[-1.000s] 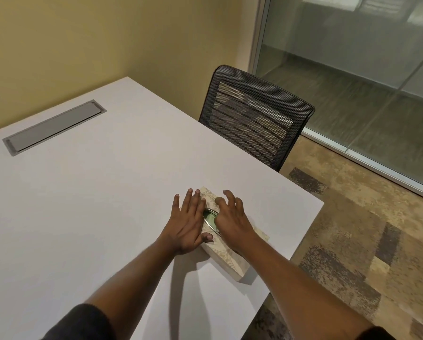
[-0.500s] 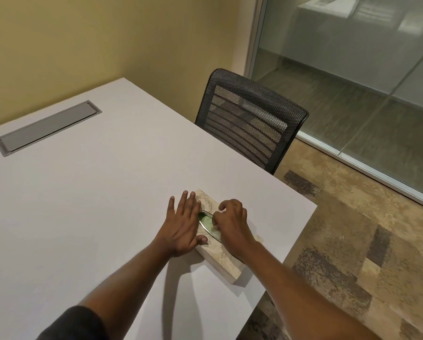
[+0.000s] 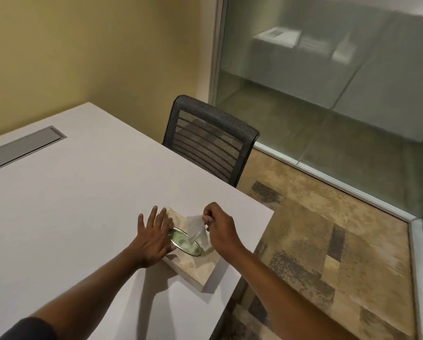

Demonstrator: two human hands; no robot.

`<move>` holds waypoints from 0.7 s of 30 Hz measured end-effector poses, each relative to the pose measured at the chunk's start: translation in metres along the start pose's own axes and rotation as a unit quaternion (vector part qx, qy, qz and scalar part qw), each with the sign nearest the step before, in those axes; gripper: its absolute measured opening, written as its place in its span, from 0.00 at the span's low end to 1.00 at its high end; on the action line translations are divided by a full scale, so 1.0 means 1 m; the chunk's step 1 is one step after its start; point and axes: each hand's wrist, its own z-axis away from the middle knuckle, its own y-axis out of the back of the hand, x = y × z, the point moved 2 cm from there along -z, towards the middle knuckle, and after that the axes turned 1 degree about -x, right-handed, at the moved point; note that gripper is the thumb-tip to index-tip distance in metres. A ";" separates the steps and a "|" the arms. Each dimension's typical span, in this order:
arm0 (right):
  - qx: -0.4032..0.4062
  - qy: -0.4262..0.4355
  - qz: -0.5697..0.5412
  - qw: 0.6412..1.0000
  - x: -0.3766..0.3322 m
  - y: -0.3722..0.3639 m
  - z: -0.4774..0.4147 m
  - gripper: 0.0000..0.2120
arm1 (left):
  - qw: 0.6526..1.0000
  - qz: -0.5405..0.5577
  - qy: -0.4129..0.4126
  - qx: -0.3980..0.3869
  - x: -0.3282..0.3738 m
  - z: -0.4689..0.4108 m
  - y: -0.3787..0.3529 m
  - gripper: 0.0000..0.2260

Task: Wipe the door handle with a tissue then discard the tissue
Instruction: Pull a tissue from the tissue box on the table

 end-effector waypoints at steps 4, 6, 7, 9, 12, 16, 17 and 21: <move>0.052 -0.003 -0.020 0.998 -0.018 0.041 0.019 0.09 | 0.987 0.137 -0.050 0.070 0.038 -0.015 0.050 0.39; 0.078 -0.014 -0.045 0.996 -0.026 0.062 0.030 0.10 | 0.968 0.200 -0.098 0.113 0.069 -0.022 0.078 0.41; 0.095 -0.021 -0.057 0.994 -0.029 0.072 0.037 0.10 | 0.959 0.223 -0.122 0.127 0.086 -0.025 0.092 0.41; 0.134 -0.032 -0.078 0.987 -0.036 0.094 0.052 0.11 | 0.943 0.259 -0.156 0.139 0.123 -0.030 0.118 0.38; 0.195 -0.036 -0.103 0.975 -0.046 0.129 0.081 0.09 | 0.913 0.308 -0.224 0.144 0.179 -0.033 0.152 0.31; 0.278 -0.046 -0.122 0.952 -0.048 0.178 0.127 0.10 | 0.873 0.290 -0.328 0.217 0.253 -0.025 0.191 0.16; 0.296 -0.047 -0.127 0.946 -0.047 0.190 0.140 0.10 | 0.867 0.272 -0.345 0.237 0.271 -0.024 0.197 0.12; 0.370 -0.056 -0.159 0.913 -0.043 0.235 0.204 0.12 | 0.865 0.194 -0.398 0.235 0.346 -0.018 0.214 0.06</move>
